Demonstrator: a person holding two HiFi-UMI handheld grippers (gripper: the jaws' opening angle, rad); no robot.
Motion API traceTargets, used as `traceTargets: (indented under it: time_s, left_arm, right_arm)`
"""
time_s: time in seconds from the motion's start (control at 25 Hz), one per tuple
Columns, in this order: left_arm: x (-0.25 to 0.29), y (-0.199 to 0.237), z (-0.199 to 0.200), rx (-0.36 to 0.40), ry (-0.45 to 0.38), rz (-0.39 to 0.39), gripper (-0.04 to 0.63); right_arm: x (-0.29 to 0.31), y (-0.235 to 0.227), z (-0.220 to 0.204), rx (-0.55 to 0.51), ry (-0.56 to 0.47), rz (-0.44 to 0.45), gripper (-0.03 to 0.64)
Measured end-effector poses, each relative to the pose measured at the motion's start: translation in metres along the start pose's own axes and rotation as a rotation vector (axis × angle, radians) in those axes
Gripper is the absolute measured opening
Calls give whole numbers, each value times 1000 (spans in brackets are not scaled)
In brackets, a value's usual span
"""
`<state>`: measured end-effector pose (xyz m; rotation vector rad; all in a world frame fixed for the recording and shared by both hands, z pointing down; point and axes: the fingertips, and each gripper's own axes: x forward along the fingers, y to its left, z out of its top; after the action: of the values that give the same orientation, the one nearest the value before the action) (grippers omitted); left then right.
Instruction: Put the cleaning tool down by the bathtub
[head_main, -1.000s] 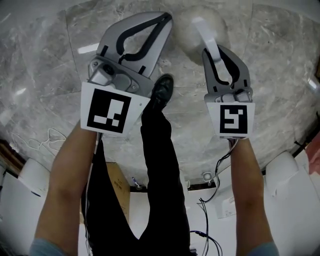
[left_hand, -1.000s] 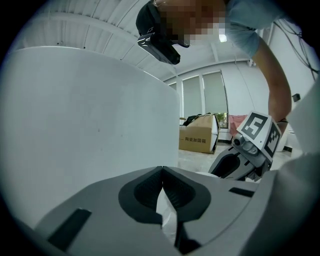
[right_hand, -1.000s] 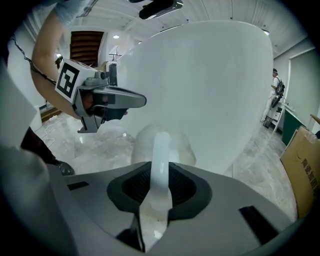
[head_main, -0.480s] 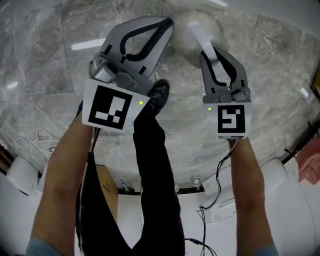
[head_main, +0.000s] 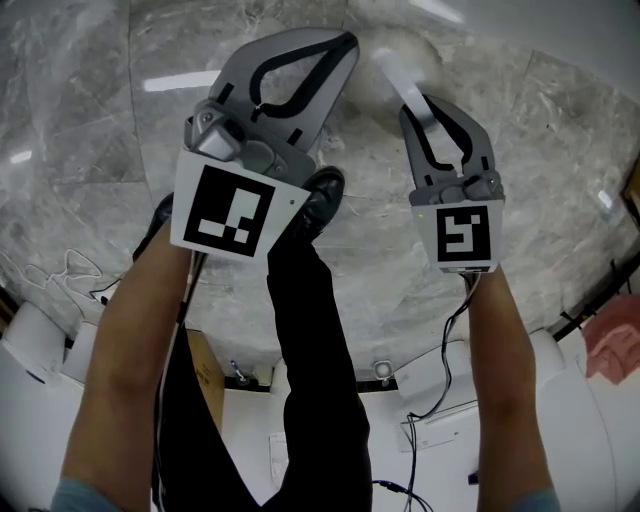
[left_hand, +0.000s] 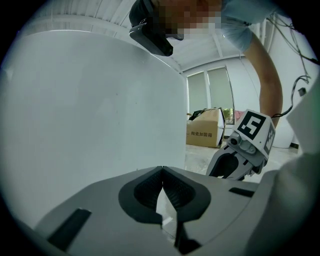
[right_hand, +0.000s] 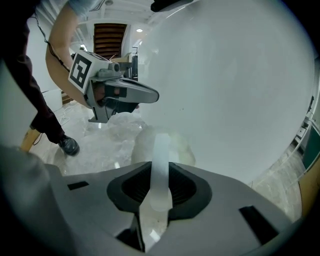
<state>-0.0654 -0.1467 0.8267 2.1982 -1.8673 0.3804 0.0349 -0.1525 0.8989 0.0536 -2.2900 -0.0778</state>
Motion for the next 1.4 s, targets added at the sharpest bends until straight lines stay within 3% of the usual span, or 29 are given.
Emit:
traceTargets:
  time_s: [0.48,1.16,1.4]
  left_arm:
    - [1,9,-18,14,13,13,15]
    - [-4,25,-29,4,29,40,15]
    - [-6,28,-31,-5,31,41,17]
  right_arm:
    - [28,7,-29,17,92,36,101]
    - [63,13,-26,-113,115,104,103]
    - [68,12,-25,-102,122,98,117]
